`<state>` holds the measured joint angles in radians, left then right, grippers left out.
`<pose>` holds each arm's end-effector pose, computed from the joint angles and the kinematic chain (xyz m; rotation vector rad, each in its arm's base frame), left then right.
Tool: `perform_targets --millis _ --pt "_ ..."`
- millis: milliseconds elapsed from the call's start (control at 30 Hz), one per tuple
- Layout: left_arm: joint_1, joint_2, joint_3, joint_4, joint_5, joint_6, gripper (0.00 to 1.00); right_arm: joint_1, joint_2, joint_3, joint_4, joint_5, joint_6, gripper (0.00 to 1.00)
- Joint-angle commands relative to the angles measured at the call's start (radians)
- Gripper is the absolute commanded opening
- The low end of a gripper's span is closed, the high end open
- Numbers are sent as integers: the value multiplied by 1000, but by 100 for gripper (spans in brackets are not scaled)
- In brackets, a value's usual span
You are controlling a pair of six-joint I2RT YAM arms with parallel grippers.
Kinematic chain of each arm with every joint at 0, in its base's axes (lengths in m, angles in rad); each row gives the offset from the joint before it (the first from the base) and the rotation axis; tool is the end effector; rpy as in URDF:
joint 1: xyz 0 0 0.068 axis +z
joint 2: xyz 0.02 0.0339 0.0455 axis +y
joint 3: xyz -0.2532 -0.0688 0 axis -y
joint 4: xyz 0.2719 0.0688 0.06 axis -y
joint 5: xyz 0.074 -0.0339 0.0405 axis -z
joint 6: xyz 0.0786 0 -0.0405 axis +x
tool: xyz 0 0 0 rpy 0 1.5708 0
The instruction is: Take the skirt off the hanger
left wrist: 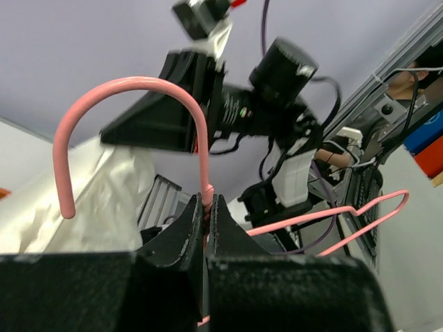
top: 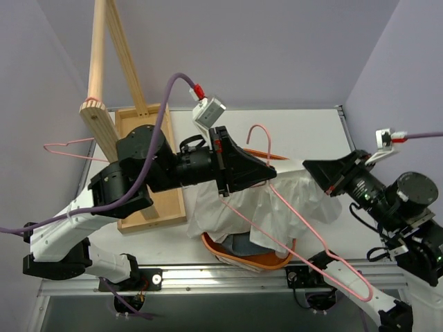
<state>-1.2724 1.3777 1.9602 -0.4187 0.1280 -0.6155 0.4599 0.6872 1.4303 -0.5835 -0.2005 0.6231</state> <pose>0.0831 -0.3044 0.5865 0.6398 1.4971 -1.6109 0.1122 0.0731 0.5263 -0.0538 1.4957 1.0274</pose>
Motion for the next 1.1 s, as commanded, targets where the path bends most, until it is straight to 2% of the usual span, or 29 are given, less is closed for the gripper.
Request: perform_targets --millis 0,233,400,667,833,1067 --pt "5 -93 48 -153 -37 82 2 10 128 238 -2 45 -143 0" --pt "5 -158 54 -288 -37 169 2 16 242 513 -81 46 -203 0" --pt "5 -169 31 -296 -54 191 2 19 249 547 -47 -43 -174 0" --pt "5 -157 0 -278 -60 206 2 17 247 503 66 -151 -137 0" --pt "5 -169 -26 -256 -48 195 2 19 265 346 207 -238 -99 0" --pt "5 -215 -44 -259 -59 188 2 17 264 121 378 -217 -36 0"
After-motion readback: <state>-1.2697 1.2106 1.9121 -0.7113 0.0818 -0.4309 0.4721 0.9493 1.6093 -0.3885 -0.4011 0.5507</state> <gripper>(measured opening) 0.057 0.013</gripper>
